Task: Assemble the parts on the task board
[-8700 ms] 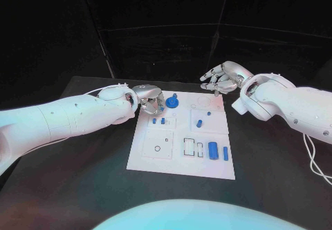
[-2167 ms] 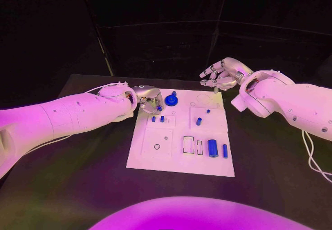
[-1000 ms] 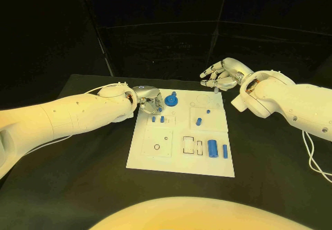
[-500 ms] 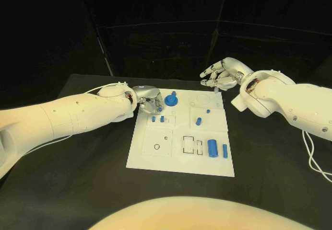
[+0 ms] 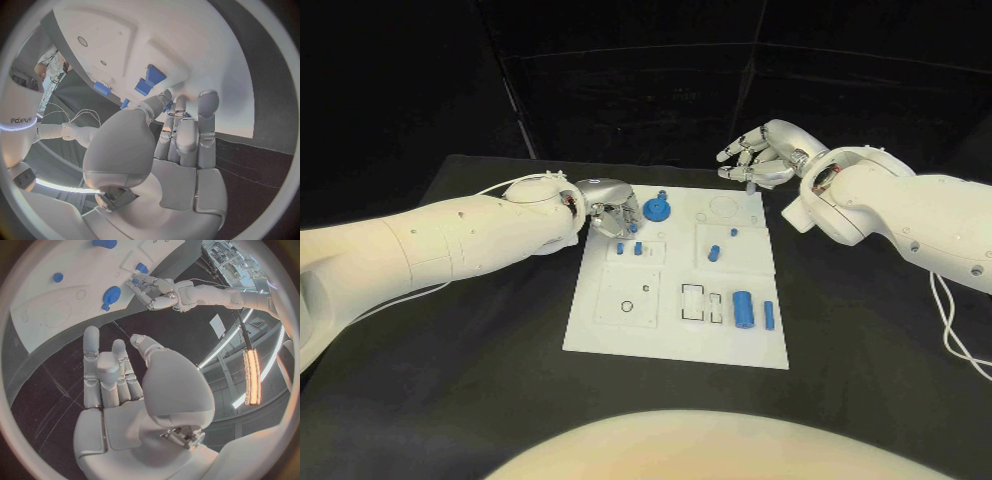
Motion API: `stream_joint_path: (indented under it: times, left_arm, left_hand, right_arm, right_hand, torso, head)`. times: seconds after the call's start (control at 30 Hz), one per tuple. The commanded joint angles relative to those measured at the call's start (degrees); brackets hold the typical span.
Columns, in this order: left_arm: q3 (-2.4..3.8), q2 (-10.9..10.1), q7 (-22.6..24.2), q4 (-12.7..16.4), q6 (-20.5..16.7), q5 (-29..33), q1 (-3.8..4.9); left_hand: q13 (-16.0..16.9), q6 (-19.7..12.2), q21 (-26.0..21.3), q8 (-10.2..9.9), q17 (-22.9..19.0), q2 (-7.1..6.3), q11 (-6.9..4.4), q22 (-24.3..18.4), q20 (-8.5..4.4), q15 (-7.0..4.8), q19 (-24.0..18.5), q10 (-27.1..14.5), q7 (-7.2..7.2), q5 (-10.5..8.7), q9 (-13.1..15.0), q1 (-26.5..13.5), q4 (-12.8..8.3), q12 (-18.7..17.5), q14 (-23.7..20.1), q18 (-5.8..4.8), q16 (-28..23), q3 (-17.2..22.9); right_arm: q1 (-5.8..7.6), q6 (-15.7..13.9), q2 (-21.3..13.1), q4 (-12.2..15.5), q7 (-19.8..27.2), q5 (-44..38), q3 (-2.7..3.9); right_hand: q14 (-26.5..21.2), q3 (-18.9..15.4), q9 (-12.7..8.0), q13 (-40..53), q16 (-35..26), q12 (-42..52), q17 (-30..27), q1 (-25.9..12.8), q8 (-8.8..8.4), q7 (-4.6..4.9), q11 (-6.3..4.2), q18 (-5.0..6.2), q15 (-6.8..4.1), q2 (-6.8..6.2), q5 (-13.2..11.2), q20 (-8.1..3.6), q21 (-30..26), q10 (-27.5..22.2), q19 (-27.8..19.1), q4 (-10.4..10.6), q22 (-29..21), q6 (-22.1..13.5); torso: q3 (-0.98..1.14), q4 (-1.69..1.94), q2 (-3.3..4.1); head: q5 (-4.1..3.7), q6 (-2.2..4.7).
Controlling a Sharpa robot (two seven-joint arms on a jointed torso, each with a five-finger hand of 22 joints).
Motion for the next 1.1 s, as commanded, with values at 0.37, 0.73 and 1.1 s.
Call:
stream_joint_path:
  times: [0.37, 0.73, 1.1]
  left_arm:
    - [-0.08, 0.0, 0.5, -0.1, -0.4, 0.4, -0.08]
    - [-0.05, -0.3, 0.7, 0.2, -0.8, 0.7, -0.08]
    - [0.09, -0.5, 2.3, 0.6, -1.3, 1.5, -0.08]
  left_hand:
    - [-0.1, -1.6, -2.2, -0.3, -1.4, -0.95, 0.24, -1.3, 0.23, 0.23, -1.6, -2.4, 0.13, 0.14, 0.0, -0.3, 0.3, -1.0, -1.2, -0.41, -0.6, -1.2]
    - [0.0, -1.7, -3.0, -0.1, -2.1, -1.19, 0.16, -1.8, 0.3, 0.21, -2.1, -3.2, -0.34, 0.14, 0.1, -0.8, 0.8, -1.0, -1.7, -0.24, -0.8, -2.1]
    - [0.8, 3.7, -1.0, 2.4, -1.7, 0.19, -0.26, 0.2, 0.13, -0.08, -0.9, -2.2, -0.96, 0.15, 0.9, 0.4, 0.7, 0.6, -1.3, -0.6, -0.2, -2.5]
  right_arm:
    - [0.1, -0.5, -0.1, 0.1, 0.5, 0.1, 0.04]
    - [0.1, -0.4, -0.1, 0.1, 0.5, 0.1, 0.04]
    - [0.1, -0.4, 0.0, 0.0, 0.5, 0.1, 0.04]
  right_hand:
    - [0.1, -0.1, 0.1, -0.1, 0.0, 0.2, 0.0, 0.6, 0.25, -0.1, -0.3, 0.78, -0.18, 0.0, 0.2, 0.02, -0.2, 0.0, 0.5, 0.3, -0.1, 0.2]
    - [0.1, -0.1, 0.1, -0.1, 0.0, 0.2, 0.0, 0.6, 0.25, -0.1, -0.3, 0.78, -0.18, 0.0, 0.2, 0.02, -0.2, 0.0, 0.5, 0.3, -0.1, 0.2]
    - [0.1, -0.1, 0.0, -0.1, 0.0, 0.2, 0.1, 0.6, 0.27, -0.1, -0.3, 0.77, -0.18, -0.04, 0.2, 0.01, -0.3, -0.1, 0.6, 0.4, -0.1, 0.2]
  torso:
    - [-0.02, 0.01, 0.01]
    - [-0.01, 0.0, 0.01]
    - [-0.04, 0.0, 0.04]
  head:
    - [0.03, 0.01]
    - [0.05, -0.04]
    - [0.03, -0.1]
